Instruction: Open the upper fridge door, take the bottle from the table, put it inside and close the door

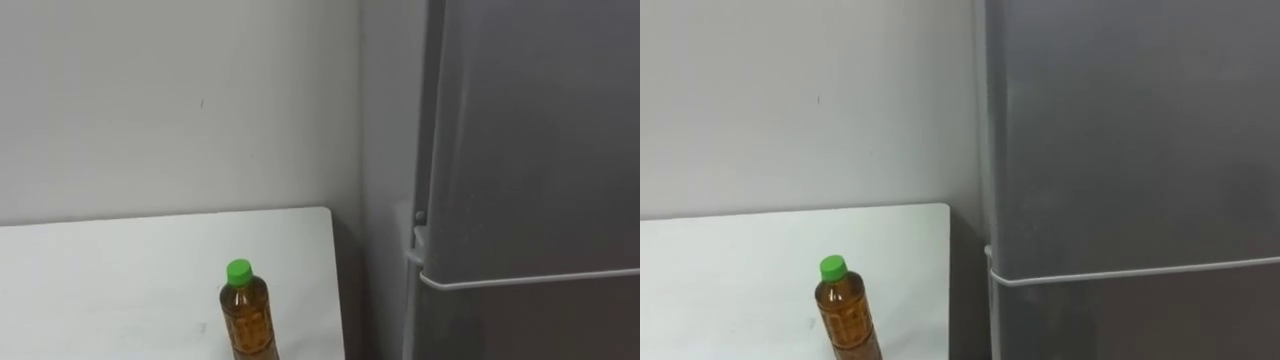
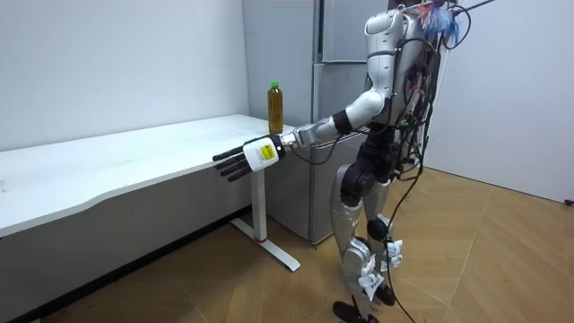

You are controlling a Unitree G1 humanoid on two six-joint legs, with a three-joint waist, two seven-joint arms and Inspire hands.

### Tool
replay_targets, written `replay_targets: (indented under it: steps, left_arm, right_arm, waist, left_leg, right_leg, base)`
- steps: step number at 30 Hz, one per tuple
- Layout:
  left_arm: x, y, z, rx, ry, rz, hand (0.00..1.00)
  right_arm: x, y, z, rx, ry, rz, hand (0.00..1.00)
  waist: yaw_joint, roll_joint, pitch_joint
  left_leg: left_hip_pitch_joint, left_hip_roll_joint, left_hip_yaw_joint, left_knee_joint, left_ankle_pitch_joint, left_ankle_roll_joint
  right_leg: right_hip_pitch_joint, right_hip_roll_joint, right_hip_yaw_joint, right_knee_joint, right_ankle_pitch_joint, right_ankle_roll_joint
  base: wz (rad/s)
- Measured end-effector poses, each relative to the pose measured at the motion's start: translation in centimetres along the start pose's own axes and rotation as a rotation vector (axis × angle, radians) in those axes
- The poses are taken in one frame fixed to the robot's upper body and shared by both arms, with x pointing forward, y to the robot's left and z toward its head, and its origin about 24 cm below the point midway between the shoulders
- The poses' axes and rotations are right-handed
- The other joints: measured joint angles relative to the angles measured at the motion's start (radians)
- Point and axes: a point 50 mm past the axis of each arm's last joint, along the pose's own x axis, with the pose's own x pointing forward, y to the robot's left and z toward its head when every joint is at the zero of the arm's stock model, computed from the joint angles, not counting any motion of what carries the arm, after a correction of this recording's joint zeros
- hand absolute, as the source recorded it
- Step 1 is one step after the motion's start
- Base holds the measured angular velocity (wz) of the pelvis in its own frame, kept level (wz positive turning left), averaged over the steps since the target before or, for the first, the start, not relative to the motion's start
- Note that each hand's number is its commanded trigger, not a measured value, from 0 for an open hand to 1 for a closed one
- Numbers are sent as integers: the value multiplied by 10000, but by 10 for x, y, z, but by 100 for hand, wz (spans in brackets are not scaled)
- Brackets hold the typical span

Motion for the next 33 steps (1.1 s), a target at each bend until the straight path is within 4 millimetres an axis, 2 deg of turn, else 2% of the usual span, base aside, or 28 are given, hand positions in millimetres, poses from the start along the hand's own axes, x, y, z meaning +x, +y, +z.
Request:
replay_targets:
  steps: [2,4,8,13,17,19,22,25,30,33]
  left_arm:
    - [1,-1,23,-560,-866,97,0]
    - [2,-2,55,-1137,-2089,71,0]
    - [-2,-8,83,-1589,-3180,-298,0]
    - [-14,-17,114,-2342,-4362,-751,0]
    - [-22,-22,130,-2709,-5044,-1234,0]
    - [-24,-26,134,-2750,-5185,-1545,0]
    - [-30,-33,139,-2806,-5374,-2076,0]
    - [-44,-50,153,-3043,-5981,-3334,0]
    - [-57,-70,164,-2748,-6598,-4766,0]
    - [-64,-80,170,-2668,-6792,-5612,0]
  right_arm:
    - [-1,0,-2,-156,16,9,0]
    - [-2,-4,-1,-120,-61,-63,0]
    - [-2,-4,-2,-101,-166,15,0]
    - [-3,-3,-4,-26,-86,0,0]
    - [-2,-3,-5,19,-50,1,0]
    - [-3,-4,-6,151,-49,-12,0]
    - [-2,-2,-7,296,-32,24,0]
    - [-1,1,-6,249,63,117,0]
    - [0,3,-5,235,145,122,0]
    - [2,5,-3,184,122,186,0]
  waist:
    - [4,-133,66]
    - [9,-163,60]
    - [-5,-88,60]
    - [-111,-28,69]
    - [-127,-39,65]
    - [-120,-50,130]
    - [-190,-98,123]
    - [-314,-168,112]
    - [-437,-151,110]
    - [-625,-146,108]
  left_leg:
    - [-34,8,-64,22,0,0]
    - [-20,3,-81,21,0,-1]
    - [-31,2,-90,14,-4,7]
    - [-51,-39,-304,-17,-5,9]
    - [17,-39,-306,1,-1,8]
    - [88,-43,-306,-16,-1,8]
    - [79,-50,-341,-8,-1,8]
    - [-44,-45,-399,56,-1,8]
    - [-40,-44,-388,62,-1,8]
    - [-44,-50,-378,55,-1,8]
  right_leg:
    - [-22,14,-12,3,-5,-10]
    - [-1,14,26,3,-8,-13]
    - [18,1,36,0,-2,-2]
    - [13,9,-33,-14,-2,-3]
    - [75,6,-35,-15,-2,-4]
    - [147,4,-23,-39,-3,-4]
    - [183,12,-27,-114,-4,-4]
    - [168,0,-97,-152,-3,-3]
    - [158,2,-57,-160,-3,-1]
    - [163,19,-17,-164,-3,-1]
  base:
    - [8]
    - [0]
    - [0]
    - [3]
    - [0]
    - [0]
    - [5]
    - [10]
    - [0]
    - [0]
